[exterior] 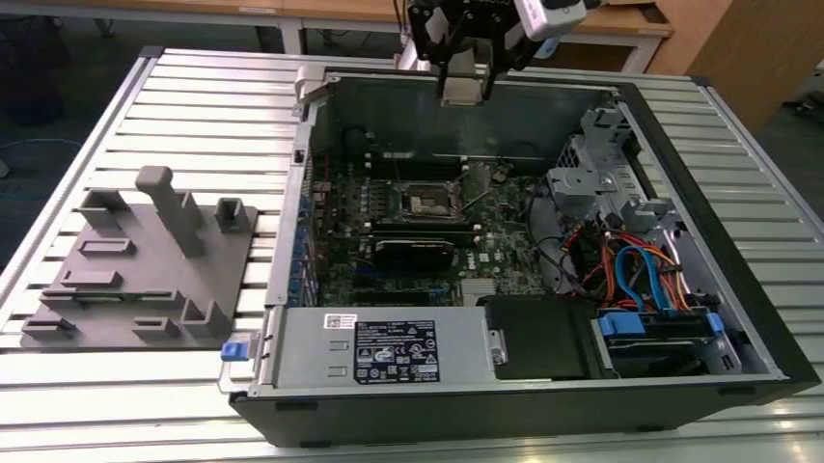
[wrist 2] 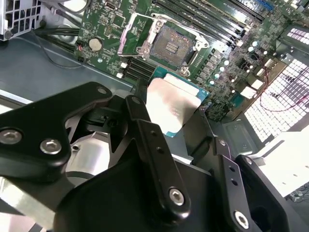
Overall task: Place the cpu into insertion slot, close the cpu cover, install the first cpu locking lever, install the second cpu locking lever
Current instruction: 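Place the cpu into insertion slot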
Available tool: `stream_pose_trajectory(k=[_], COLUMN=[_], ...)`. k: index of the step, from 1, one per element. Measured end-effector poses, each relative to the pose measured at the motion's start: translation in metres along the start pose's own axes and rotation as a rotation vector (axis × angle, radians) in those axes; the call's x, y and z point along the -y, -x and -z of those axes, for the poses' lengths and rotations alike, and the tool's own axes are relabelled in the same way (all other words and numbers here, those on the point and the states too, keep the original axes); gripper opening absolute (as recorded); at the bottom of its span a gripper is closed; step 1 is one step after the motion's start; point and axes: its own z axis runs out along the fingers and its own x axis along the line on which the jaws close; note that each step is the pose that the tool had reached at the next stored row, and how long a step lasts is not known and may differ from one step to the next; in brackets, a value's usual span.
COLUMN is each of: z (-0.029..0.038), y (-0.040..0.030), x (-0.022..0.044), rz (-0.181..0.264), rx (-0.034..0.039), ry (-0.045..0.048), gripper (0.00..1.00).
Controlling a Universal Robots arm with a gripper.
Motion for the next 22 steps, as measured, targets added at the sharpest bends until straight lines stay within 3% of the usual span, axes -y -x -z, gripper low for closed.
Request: stream_pose_trajectory(k=[15, 22], z=[-0.0003, -0.0005], y=[0.0, 0.0], x=[0.0, 0.0], rz=[-0.073, -0.129], rx=[0.0066, 0.0116], ry=[0.0014, 0.0025], gripper=[0.54, 0.54])
